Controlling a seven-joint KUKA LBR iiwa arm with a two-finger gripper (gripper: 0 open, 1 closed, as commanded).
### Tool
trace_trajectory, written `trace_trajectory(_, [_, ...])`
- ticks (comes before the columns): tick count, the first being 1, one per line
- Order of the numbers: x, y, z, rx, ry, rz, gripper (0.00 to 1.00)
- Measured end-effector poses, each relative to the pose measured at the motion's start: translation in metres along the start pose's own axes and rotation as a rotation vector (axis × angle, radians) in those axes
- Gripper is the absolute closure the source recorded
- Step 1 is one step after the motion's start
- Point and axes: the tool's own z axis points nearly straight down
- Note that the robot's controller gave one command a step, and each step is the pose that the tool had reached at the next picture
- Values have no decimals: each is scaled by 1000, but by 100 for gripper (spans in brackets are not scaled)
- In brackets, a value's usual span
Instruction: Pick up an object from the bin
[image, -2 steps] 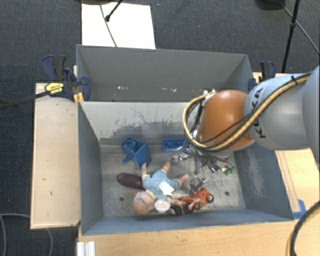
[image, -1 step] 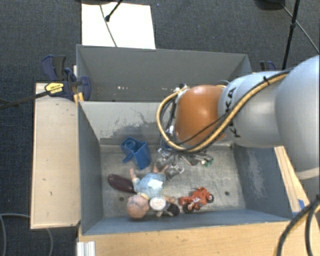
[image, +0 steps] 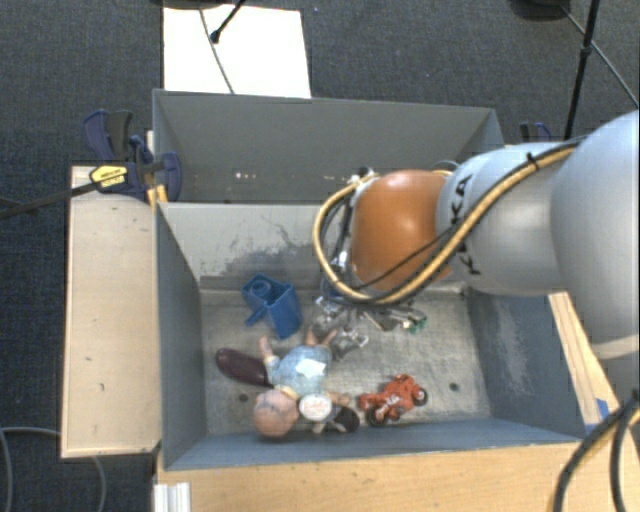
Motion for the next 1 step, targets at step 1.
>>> trace_trajectory(1, [0, 0, -2, -2, 2, 1, 100])
